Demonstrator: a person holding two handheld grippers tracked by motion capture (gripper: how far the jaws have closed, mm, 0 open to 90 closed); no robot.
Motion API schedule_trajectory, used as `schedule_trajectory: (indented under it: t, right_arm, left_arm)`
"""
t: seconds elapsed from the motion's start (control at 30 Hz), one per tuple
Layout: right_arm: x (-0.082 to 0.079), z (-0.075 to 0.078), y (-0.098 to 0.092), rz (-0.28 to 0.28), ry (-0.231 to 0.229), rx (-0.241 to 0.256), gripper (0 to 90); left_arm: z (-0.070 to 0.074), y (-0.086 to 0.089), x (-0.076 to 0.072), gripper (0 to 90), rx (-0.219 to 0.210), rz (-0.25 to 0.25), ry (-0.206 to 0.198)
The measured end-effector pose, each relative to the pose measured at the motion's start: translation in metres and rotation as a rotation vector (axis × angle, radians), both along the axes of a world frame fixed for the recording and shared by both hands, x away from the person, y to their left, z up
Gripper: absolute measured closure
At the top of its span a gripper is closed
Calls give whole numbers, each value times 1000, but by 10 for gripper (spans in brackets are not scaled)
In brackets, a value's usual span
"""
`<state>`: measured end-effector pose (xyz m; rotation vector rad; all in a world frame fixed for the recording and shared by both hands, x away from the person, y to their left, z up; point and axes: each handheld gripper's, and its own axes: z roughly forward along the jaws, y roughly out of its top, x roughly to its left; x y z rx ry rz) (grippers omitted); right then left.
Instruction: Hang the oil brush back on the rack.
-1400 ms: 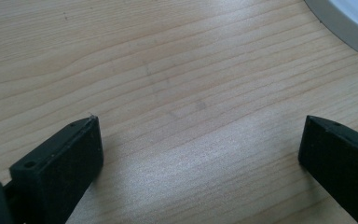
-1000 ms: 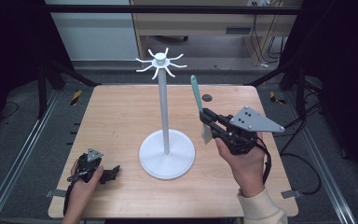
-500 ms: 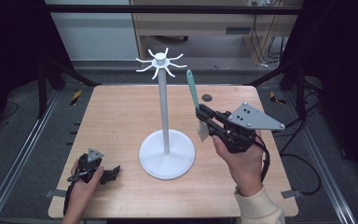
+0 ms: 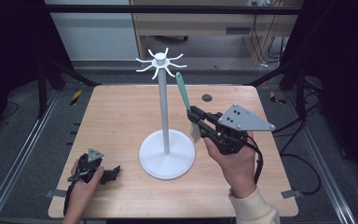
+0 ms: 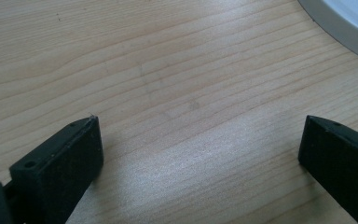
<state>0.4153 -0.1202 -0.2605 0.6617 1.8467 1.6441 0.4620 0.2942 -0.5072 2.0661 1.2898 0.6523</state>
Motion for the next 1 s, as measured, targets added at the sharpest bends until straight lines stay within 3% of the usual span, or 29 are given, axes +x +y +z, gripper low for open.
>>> schedule_trajectory:
  t: [1.0]
  right_arm:
    - [15, -7, 13, 8, 39, -5, 816]
  left_arm:
    - [0, -1, 0, 0, -2, 0, 0]
